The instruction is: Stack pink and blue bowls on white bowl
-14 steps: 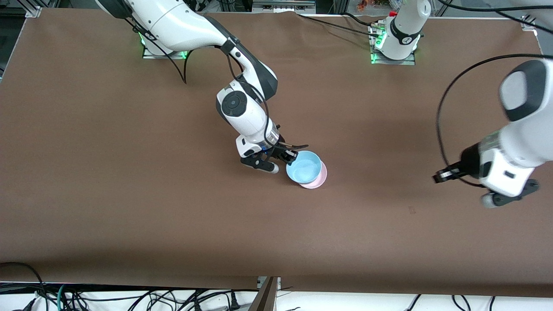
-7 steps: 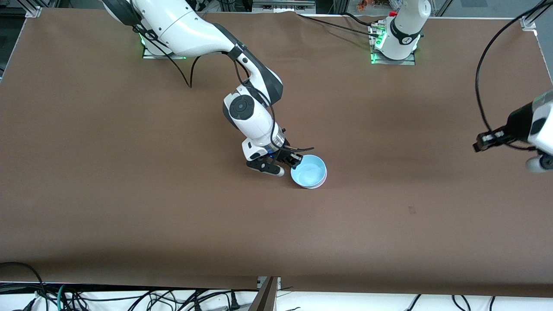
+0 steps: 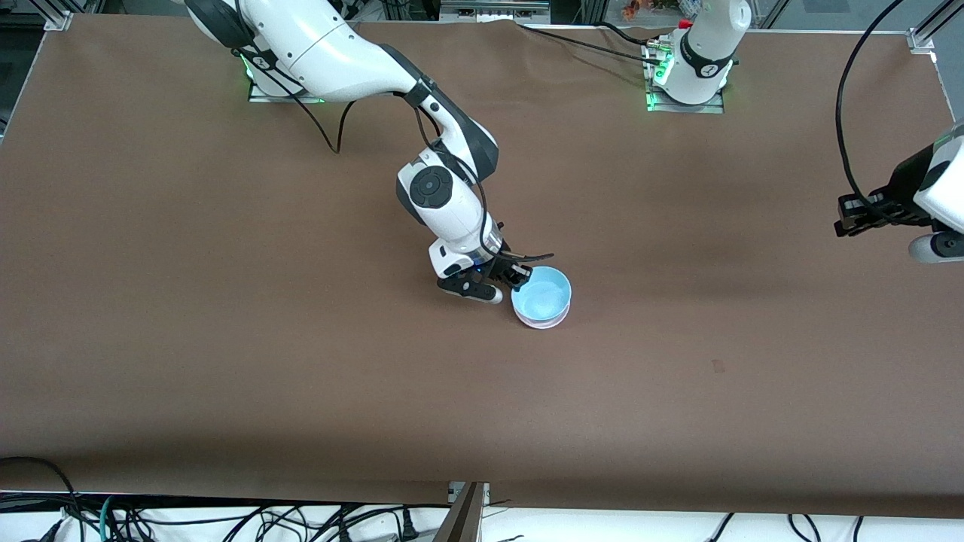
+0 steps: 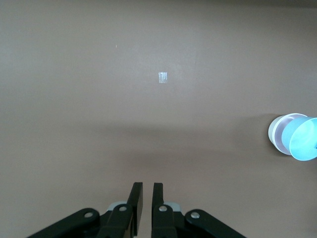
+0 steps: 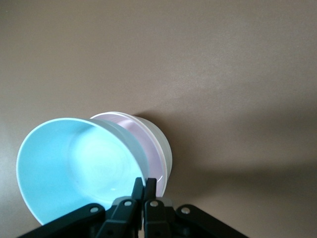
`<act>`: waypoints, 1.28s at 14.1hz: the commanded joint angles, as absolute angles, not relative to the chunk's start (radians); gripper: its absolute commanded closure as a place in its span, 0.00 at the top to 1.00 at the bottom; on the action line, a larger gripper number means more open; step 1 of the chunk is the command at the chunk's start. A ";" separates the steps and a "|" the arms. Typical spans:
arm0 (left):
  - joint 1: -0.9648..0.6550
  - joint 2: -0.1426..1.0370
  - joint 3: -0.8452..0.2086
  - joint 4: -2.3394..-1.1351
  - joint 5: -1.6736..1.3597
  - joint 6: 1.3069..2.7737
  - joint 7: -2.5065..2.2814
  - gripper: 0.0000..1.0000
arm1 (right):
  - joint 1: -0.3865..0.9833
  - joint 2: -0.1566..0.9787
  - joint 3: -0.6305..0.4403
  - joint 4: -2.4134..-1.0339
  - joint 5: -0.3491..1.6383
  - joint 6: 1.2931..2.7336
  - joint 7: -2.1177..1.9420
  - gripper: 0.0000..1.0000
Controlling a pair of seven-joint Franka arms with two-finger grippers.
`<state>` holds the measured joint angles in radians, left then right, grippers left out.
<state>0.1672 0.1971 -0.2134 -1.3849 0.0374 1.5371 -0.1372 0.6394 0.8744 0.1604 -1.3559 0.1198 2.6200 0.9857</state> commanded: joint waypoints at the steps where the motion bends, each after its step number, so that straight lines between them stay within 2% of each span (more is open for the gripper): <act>1: 0.184 0.111 -0.221 -1.532 0.061 1.647 -0.092 0.16 | 0.653 0.902 0.150 -1.319 0.104 2.622 1.009 0.22; 2: 0.186 0.083 -0.219 -1.580 0.060 1.688 -0.062 0.16 | 0.652 0.902 0.150 -1.319 0.103 2.622 1.008 0.78; 3: 0.190 0.072 -0.219 -1.607 0.058 1.710 -0.023 0.19 | 0.653 0.902 0.147 -1.319 0.101 2.622 1.006 1.00; 4: 0.195 0.078 -0.218 -1.605 0.055 1.723 -0.018 0.27 | 0.653 0.900 0.147 -1.319 0.095 2.622 1.005 1.00; 5: 0.195 0.089 -0.219 -1.598 0.049 1.738 -0.018 0.43 | 0.650 0.894 0.143 -1.319 0.095 2.614 1.003 1.00; 6: 0.196 0.095 -0.218 -1.598 0.049 1.752 -0.018 0.52 | 0.649 0.888 0.138 -1.319 0.094 2.606 1.002 1.00; 8: 0.198 0.097 -0.218 -1.598 0.058 1.761 -0.014 0.76 | 0.643 0.850 0.103 -1.310 0.092 2.501 0.980 1.00; 12: 0.196 0.100 -0.219 -1.595 0.060 1.766 -0.009 0.88 | 0.580 0.763 0.058 -1.224 0.074 2.155 0.725 1.00; 14: 0.195 0.107 -0.221 -1.586 0.058 1.764 -0.009 0.98 | 0.513 0.694 0.058 -1.221 0.069 2.047 0.568 1.00; 18: 0.189 0.127 -0.221 -1.546 0.046 1.763 -0.012 1.00 | 0.444 0.563 -0.003 -1.223 -0.038 1.747 0.246 1.00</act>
